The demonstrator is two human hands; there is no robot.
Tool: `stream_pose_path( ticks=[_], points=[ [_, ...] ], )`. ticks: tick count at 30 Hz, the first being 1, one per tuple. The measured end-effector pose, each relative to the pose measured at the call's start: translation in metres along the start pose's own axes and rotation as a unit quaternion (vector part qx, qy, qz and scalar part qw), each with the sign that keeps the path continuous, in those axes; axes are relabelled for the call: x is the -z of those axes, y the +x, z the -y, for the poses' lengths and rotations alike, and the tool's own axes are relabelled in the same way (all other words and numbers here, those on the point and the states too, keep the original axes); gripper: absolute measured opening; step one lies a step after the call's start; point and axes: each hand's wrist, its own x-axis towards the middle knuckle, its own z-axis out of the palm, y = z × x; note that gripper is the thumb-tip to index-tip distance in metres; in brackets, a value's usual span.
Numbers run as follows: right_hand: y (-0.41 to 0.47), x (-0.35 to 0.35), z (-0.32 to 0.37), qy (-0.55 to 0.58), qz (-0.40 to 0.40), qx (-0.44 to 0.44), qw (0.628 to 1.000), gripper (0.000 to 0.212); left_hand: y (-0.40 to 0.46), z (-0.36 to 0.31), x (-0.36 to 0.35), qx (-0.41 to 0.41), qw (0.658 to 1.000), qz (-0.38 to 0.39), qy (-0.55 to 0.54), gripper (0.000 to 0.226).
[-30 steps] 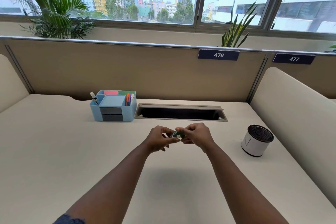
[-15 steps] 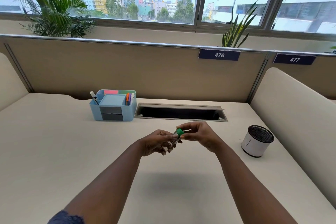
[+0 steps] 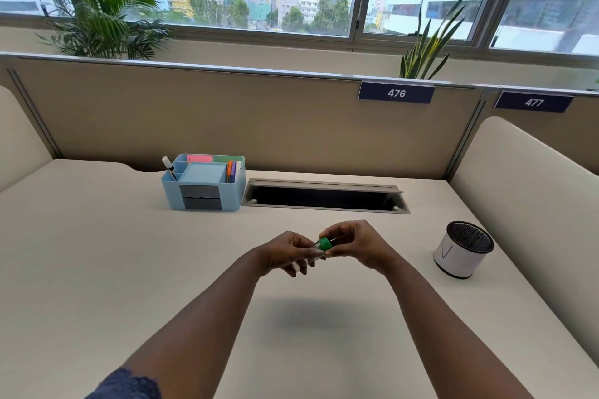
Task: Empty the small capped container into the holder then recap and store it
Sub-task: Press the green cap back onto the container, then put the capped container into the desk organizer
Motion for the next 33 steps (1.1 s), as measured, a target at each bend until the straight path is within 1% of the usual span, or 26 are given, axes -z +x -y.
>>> stream_pose_path(
  ticks=[4, 6, 9, 11, 13, 18, 21, 24, 26, 30, 33],
  points=[
    [0.002, -0.006, -0.006, 0.0, -0.018, -0.002, 1.0, 0.032, 0.006, 0.008, -0.002, 0.005, 1.0, -0.028, -0.002, 0.014],
    [0.004, -0.009, -0.008, -0.015, -0.03, -0.006, 0.999, 0.031, 0.008, 0.015, -0.001, 0.013, 0.999, -0.046, -0.016, 0.027],
    [0.009, -0.013, -0.011, -0.024, -0.066, -0.018, 0.997, 0.03, 0.006, 0.033, 0.006, 0.044, 0.993, -0.112, -0.016, 0.053],
    [0.015, -0.016, -0.013, -0.028, -0.09, -0.023, 0.995, 0.03, 0.0, 0.051, 0.016, 0.07, 0.981, -0.173, 0.057, 0.063],
    [0.02, -0.018, -0.015, -0.034, -0.11, -0.026, 0.993, 0.03, -0.006, 0.069, 0.027, 0.091, 0.96, -0.22, 0.149, 0.072],
    [0.046, -0.04, -0.012, -0.031, -0.122, -0.027, 0.992, 0.03, -0.024, 0.106, 0.061, 0.135, 0.904, -0.303, 0.271, 0.081],
    [0.061, -0.054, -0.007, -0.025, -0.13, -0.026, 0.991, 0.031, -0.035, 0.123, 0.079, 0.186, 0.885, -0.312, 0.29, 0.088],
    [0.082, -0.071, -0.001, -0.025, -0.137, -0.014, 0.99, 0.032, -0.045, 0.14, 0.102, 0.257, 0.876, -0.294, 0.284, 0.097],
    [0.094, -0.08, 0.005, -0.025, -0.146, -0.007, 0.989, 0.03, -0.05, 0.149, 0.113, 0.29, 0.87, -0.279, 0.285, 0.101],
    [0.123, -0.098, 0.017, -0.029, -0.153, 0.014, 0.988, 0.03, -0.057, 0.168, 0.135, 0.337, 0.865, -0.258, 0.267, 0.105],
    [0.152, -0.117, 0.028, -0.043, -0.156, 0.032, 0.986, 0.029, -0.056, 0.183, 0.15, 0.353, 0.864, -0.235, 0.272, 0.112]
  ],
)
